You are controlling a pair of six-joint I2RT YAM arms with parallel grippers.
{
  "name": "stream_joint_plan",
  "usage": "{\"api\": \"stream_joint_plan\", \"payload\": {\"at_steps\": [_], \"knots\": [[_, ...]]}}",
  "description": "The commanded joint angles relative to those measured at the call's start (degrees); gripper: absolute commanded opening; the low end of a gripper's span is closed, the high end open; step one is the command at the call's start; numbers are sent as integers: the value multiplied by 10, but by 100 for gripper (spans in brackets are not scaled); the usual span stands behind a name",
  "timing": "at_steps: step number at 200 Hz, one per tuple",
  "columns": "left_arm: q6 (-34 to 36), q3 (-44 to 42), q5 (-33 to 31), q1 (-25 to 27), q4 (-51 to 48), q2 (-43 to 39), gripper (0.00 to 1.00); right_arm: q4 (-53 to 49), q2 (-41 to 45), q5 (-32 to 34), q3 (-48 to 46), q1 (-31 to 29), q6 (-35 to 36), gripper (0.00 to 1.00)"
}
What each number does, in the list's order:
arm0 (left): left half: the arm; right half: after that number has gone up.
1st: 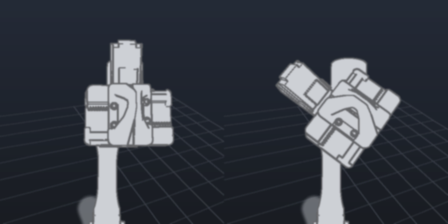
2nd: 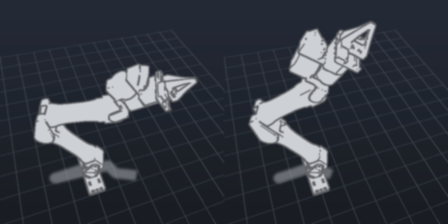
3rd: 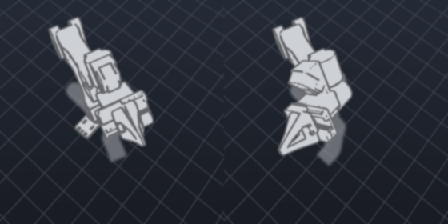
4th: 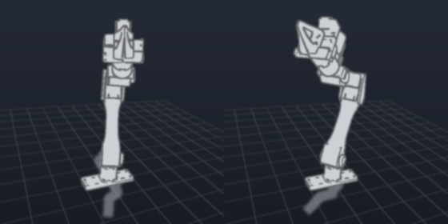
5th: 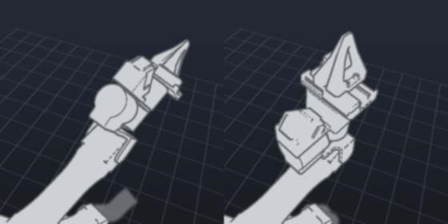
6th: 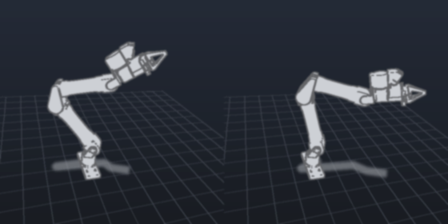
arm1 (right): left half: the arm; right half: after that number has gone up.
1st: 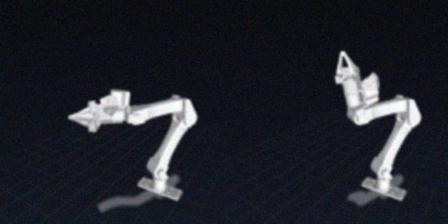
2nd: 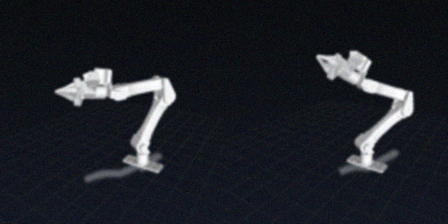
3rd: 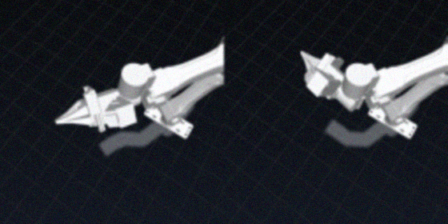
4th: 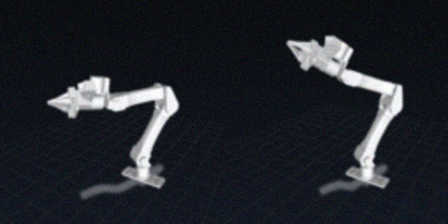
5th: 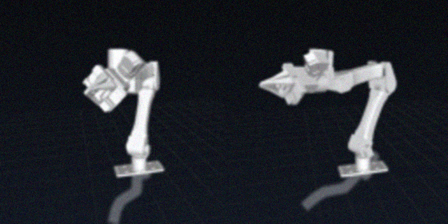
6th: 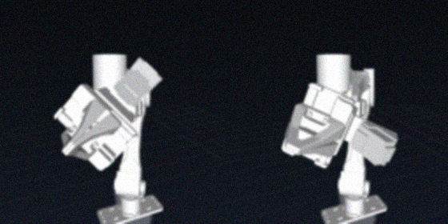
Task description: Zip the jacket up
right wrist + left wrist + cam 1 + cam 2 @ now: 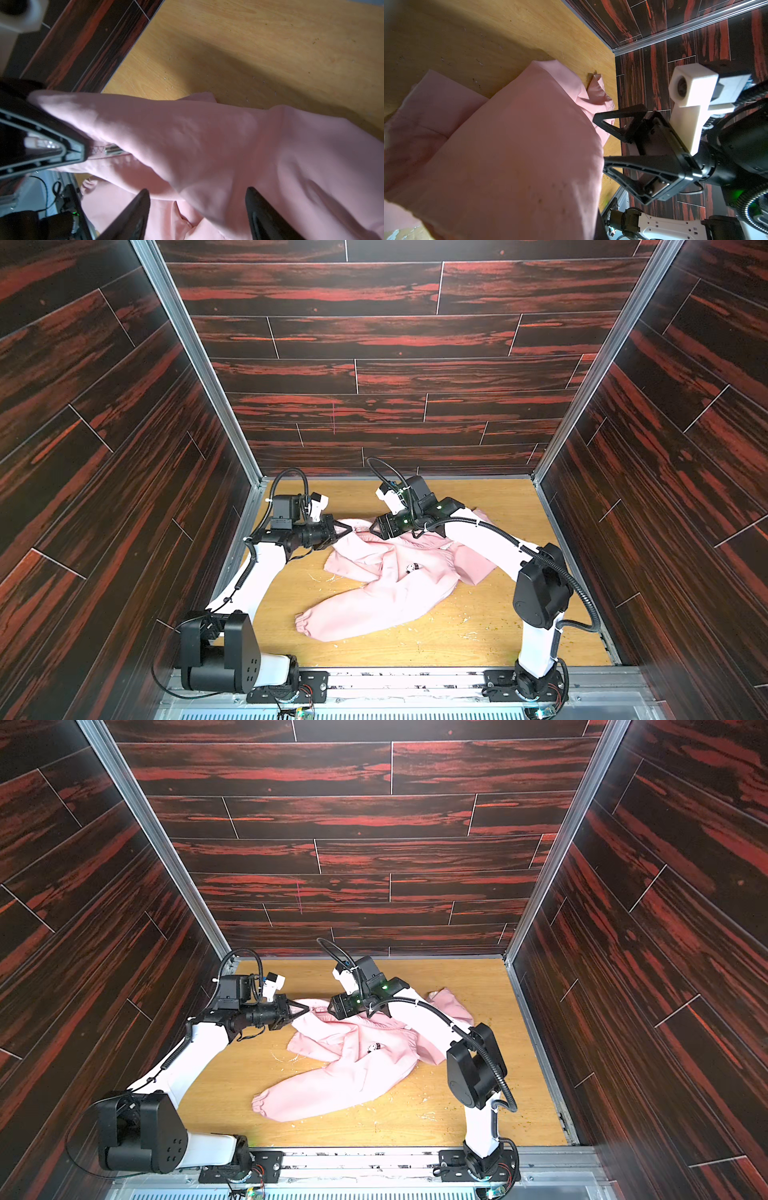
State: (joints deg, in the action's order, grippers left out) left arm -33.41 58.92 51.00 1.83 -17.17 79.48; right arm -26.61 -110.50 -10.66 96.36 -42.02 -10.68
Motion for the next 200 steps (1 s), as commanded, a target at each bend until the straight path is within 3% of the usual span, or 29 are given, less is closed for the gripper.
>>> {"api": "stream_joint_plan", "payload": {"at_steps": [1, 25, 41, 74, 87, 112, 133, 200], "knots": [[13, 23, 26, -3, -12, -1, 0, -11, -33, 18, -1, -9, 48, 75], [13, 26, 36, -3, -18, 0, 0, -11, -46, 38, 10, -9, 50, 71], [15, 25, 40, -3, -22, 0, 0, -13, -52, 48, 22, -10, 48, 63], [20, 22, 32, -4, -28, 1, 0, -14, -48, 57, 37, -13, 50, 19], [20, 21, 25, -3, -28, 2, 4, -15, -44, 53, 40, -14, 50, 7], [22, 16, 4, -3, -25, 3, 32, -19, -36, 39, 45, -18, 46, 3], [19, 11, -2, -2, -14, 2, 46, -21, -33, 34, 49, -21, 43, 2], [-5, -12, 1, 7, 40, -1, 48, -21, -37, 18, 63, -21, 26, 2]]}}
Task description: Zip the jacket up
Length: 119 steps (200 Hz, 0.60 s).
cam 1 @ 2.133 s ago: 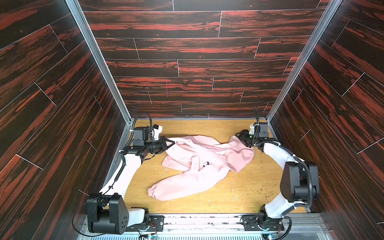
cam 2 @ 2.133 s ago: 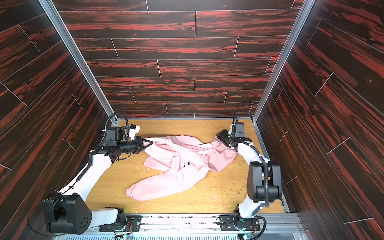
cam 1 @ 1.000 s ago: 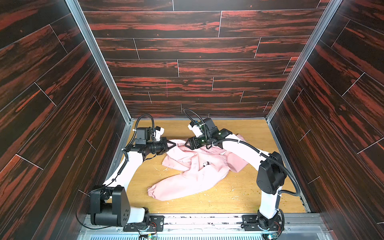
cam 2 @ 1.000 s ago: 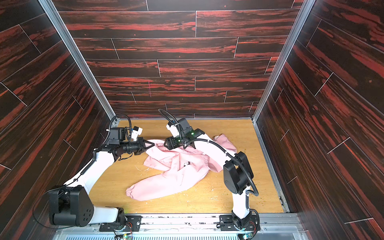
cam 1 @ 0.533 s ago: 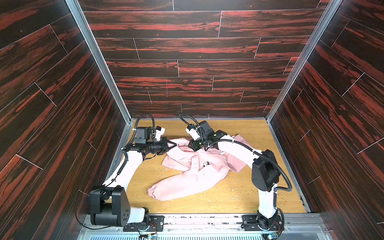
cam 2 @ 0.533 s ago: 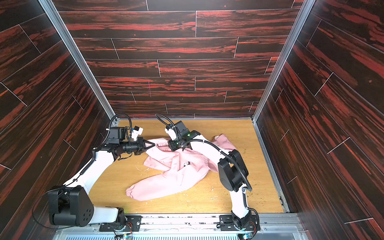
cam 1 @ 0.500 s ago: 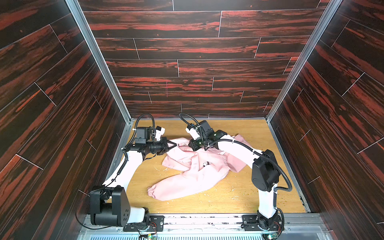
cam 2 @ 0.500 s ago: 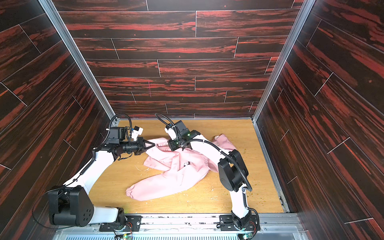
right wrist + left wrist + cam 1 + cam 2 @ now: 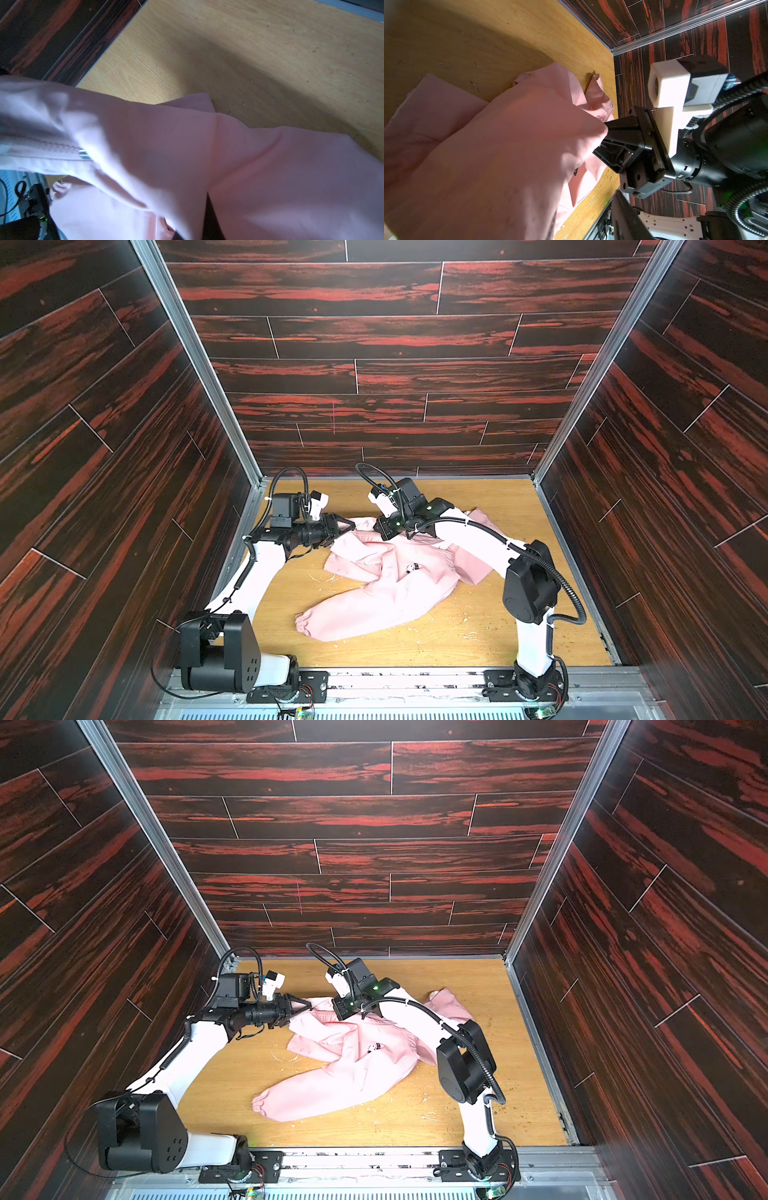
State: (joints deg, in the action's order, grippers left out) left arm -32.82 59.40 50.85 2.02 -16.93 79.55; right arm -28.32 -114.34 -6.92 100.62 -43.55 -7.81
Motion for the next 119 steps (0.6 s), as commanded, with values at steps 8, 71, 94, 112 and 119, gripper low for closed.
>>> {"api": "stream_joint_plan", "payload": {"at_steps": [8, 71, 94, 112, 119], "knots": [[-20, -24, 3, 7, 54, -4, 48, -3, 2, -22, 22, -6, -3, 2], [-79, -56, -6, 15, 151, -6, 37, -9, 1, -32, 23, -6, -8, 2], [-91, -57, 3, 15, 173, -1, 14, -7, 5, -31, 18, -5, -16, 3], [-89, -54, 14, 16, 173, 3, 4, -4, 10, -30, 13, -3, -26, 6], [-88, -53, 18, 15, 172, 5, 1, -2, 13, -30, 10, -1, -33, 9]]}}
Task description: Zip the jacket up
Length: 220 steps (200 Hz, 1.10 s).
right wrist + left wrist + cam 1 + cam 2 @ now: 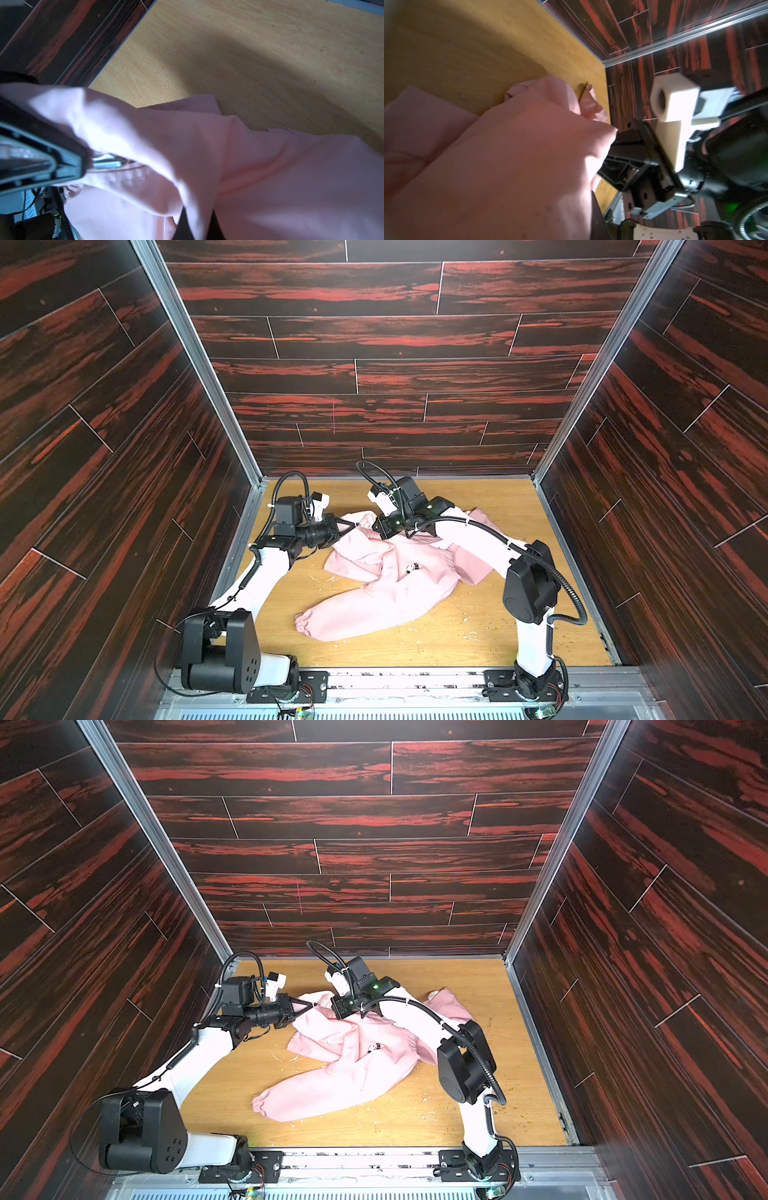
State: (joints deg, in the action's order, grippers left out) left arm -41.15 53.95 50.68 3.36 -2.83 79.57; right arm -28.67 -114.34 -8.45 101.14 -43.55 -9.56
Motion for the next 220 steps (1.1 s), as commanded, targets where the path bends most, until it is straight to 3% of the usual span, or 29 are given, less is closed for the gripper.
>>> {"api": "stream_joint_plan", "payload": {"at_steps": [1, 50, 89, 156, 195, 220], "knots": [[-4, 1, 20, 2, 31, 5, 1, 2, 13, -15, 4, 0, -16, 10], [0, 16, 57, 2, 12, 13, 0, -13, 48, -22, -16, 39, -103, 46], [28, 47, 99, 2, -67, 26, 0, -15, 108, -93, -41, 50, -149, 52], [90, 84, 133, 2, -208, 35, 0, 57, 121, -351, -90, 53, -294, 62], [89, 86, 151, 1, -221, 28, 0, 72, 92, -365, -111, 51, -309, 63], [84, 86, 160, 2, -217, 25, 0, 150, 79, -377, -139, 52, -364, 64]]}}
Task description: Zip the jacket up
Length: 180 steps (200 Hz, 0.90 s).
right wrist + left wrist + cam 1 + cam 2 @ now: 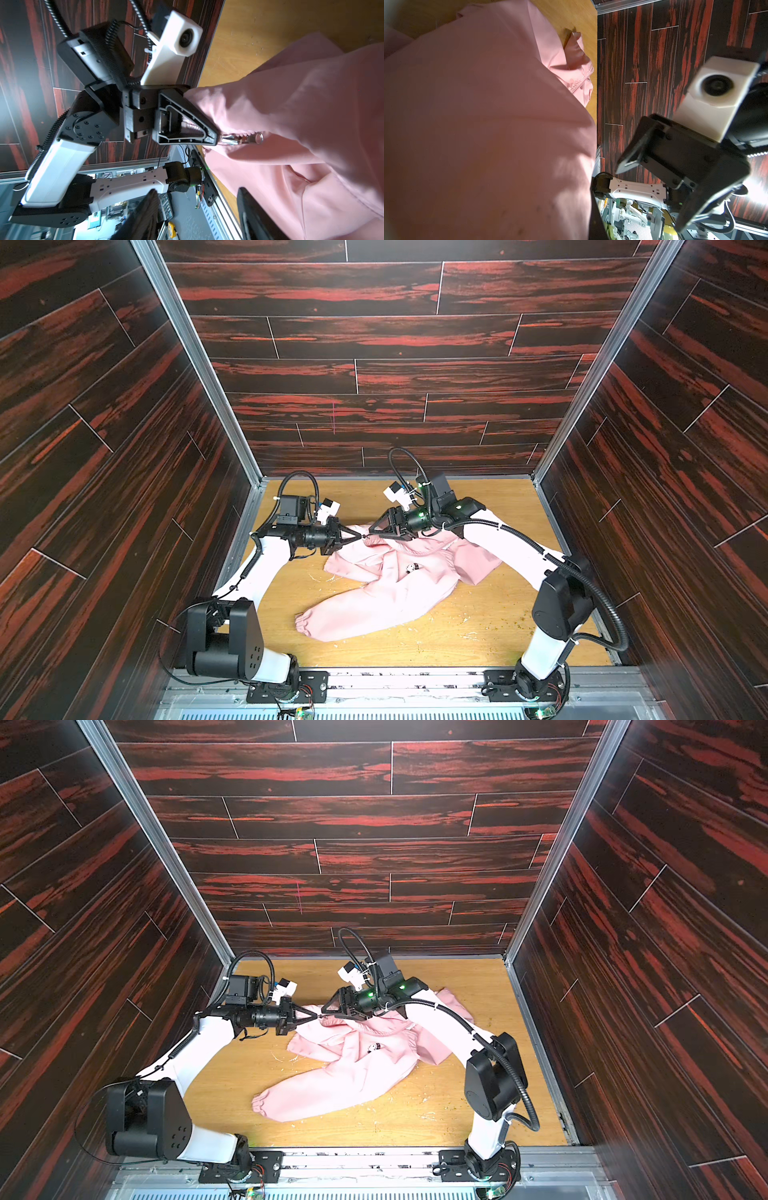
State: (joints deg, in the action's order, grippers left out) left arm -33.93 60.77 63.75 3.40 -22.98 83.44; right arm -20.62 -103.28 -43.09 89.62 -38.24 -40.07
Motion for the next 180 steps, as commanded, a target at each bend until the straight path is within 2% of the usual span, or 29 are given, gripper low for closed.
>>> {"api": "stream_joint_plan", "payload": {"at_steps": [1, 31, 77, 144, 180], "knots": [[12, 18, 29, 1, -16, -13, 0, 73, -32, -31, -25, -1, -62, 64], [8, 19, 34, 1, -13, -15, 0, 154, -55, -44, -35, 1, -131, 64], [-10, 21, 41, 1, 8, -13, 0, 198, -84, -37, -39, 13, -172, 65], [-58, 38, 41, 1, 61, -6, 0, 273, -111, -62, -41, 16, -231, 65], [-82, 40, 38, 1, 89, 3, 0, 363, -112, -76, -62, 19, -295, 64]]}}
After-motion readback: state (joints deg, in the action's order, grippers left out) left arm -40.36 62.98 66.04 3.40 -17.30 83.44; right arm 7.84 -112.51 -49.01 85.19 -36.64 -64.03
